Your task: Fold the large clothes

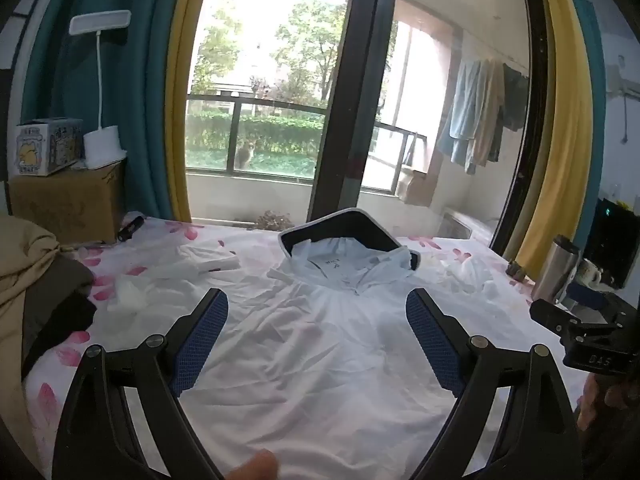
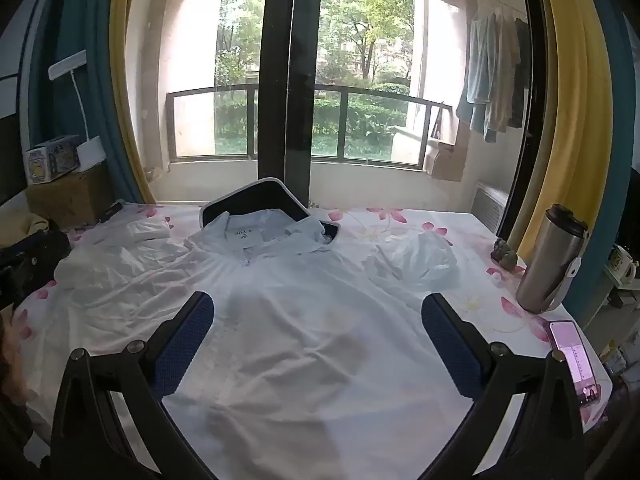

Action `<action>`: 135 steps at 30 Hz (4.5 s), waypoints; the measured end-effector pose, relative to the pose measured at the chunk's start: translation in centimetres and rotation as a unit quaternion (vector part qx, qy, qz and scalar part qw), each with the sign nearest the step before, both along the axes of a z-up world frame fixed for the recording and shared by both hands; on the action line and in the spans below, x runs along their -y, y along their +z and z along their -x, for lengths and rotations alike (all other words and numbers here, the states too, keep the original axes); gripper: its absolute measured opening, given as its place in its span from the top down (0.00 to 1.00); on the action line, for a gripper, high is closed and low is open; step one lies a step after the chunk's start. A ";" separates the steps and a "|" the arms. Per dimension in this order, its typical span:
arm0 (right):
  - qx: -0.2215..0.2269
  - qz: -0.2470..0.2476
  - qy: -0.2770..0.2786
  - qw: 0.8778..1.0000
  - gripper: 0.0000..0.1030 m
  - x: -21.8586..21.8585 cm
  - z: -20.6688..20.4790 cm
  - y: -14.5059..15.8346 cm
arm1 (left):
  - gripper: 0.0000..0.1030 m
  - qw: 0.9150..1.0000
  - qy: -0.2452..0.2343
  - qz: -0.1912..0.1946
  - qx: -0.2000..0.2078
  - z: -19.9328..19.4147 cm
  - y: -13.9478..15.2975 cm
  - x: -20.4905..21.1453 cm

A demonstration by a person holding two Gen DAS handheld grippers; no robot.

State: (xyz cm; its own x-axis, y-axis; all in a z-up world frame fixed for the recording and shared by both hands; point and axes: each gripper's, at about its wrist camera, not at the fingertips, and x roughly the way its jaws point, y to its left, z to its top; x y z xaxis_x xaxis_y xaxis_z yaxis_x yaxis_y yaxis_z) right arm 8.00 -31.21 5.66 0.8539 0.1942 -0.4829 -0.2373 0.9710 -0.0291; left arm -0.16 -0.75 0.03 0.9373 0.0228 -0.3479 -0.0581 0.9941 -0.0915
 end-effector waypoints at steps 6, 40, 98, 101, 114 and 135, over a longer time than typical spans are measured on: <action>-0.001 0.001 0.000 1.000 0.01 -0.2 0.0 0.0 | 0.10 0.999 0.015 0.046 0.003 0.0 -0.3 -1.5; -0.004 -0.010 0.000 1.000 0.01 0.0 -0.4 -0.1 | 0.10 0.999 0.009 0.035 0.011 0.4 -0.3 -1.6; -0.036 -0.008 -0.005 0.999 0.01 0.0 -4.1 -0.6 | 0.10 0.999 -0.009 0.042 -0.028 -4.0 0.2 -1.6; -0.040 -0.006 -0.007 0.999 0.01 0.2 -5.0 -0.7 | 0.10 0.998 -0.012 0.040 -0.042 -5.3 0.1 -1.4; -0.076 0.023 -0.021 0.997 0.01 2.7 -12.1 -2.5 | 0.10 0.994 -0.032 0.033 -0.098 -12.2 -1.2 -0.3; -0.202 0.096 0.012 0.975 0.76 7.2 -24.4 -10.1 | 0.11 0.981 -0.060 0.062 -0.173 -20.0 -6.6 -1.2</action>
State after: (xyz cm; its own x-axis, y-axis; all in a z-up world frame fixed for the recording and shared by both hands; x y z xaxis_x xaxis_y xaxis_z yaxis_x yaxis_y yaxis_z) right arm 32.43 -38.43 -4.49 0.5836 0.0843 -0.8076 -0.2892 0.9509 -0.1098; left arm 19.81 0.49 -6.52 0.7555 -0.1438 -0.6392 0.0106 0.9782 -0.2075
